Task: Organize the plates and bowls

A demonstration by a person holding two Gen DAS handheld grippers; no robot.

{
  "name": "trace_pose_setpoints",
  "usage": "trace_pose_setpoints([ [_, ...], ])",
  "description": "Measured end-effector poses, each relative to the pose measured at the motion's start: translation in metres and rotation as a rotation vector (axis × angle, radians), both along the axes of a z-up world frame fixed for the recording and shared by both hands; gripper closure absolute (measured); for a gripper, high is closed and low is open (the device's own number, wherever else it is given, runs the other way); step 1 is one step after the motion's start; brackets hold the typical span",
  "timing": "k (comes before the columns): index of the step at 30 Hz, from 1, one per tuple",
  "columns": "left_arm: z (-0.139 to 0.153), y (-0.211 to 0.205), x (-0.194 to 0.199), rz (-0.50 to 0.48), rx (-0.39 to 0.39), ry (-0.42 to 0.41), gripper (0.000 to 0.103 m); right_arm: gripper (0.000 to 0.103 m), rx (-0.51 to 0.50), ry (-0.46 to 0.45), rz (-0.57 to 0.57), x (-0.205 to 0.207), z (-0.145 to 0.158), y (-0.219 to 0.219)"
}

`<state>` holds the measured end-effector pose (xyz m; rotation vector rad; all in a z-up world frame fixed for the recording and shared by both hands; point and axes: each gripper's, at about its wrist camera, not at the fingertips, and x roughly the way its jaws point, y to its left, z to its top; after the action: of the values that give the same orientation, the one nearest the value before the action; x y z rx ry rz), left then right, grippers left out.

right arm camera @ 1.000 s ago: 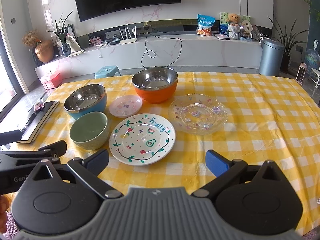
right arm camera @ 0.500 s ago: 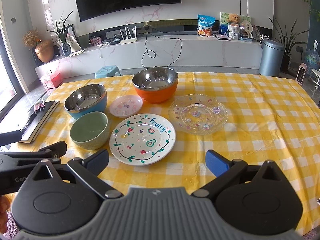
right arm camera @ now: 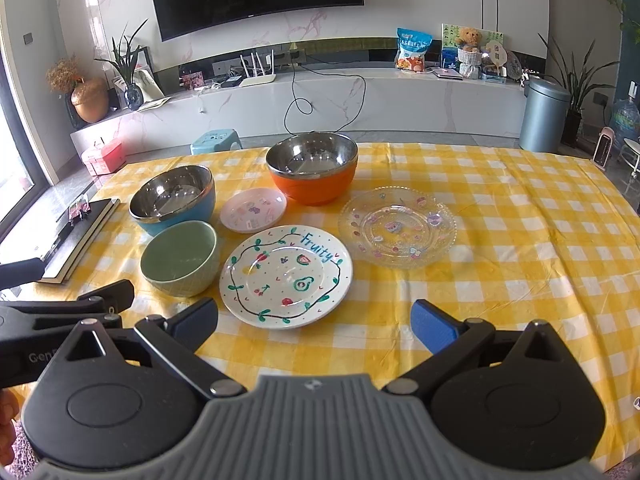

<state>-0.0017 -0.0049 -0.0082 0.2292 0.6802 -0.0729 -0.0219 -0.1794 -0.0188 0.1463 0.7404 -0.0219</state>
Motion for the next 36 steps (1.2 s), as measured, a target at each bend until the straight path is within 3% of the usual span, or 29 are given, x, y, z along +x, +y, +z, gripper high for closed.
trace_pose_setpoints([
  [8,-0.003,0.01,0.004,0.025,-0.027,0.019,0.0,0.003,0.038,-0.014,-0.035,-0.002,-0.007,-0.008],
  [13,-0.009,0.02,0.01,0.033,-0.129,0.063,0.0,0.003,0.119,-0.025,-0.074,-0.001,-0.018,-0.019],
  [16,-0.014,0.027,0.016,0.053,-0.209,0.105,0.007,0.004,0.119,-0.034,-0.08,0.001,-0.023,-0.02],
  [22,-0.028,0.031,0.023,0.064,-0.292,0.144,0.028,0.009,0.13,-0.031,-0.075,0.009,-0.037,-0.02],
  [24,-0.034,0.031,0.026,0.06,-0.33,0.152,0.038,0.019,0.153,-0.028,-0.065,0.013,-0.042,-0.021],
  [30,-0.048,0.028,0.034,0.065,-0.434,0.178,0.052,0.038,0.19,-0.029,-0.063,0.021,-0.055,-0.027],
  [33,-0.053,0.024,0.037,0.071,-0.449,0.167,0.053,0.051,0.213,-0.031,-0.066,0.024,-0.062,-0.031],
  [36,-0.059,0.019,0.04,0.072,-0.44,0.152,0.053,0.055,0.192,-0.059,-0.051,0.025,-0.069,-0.031],
])
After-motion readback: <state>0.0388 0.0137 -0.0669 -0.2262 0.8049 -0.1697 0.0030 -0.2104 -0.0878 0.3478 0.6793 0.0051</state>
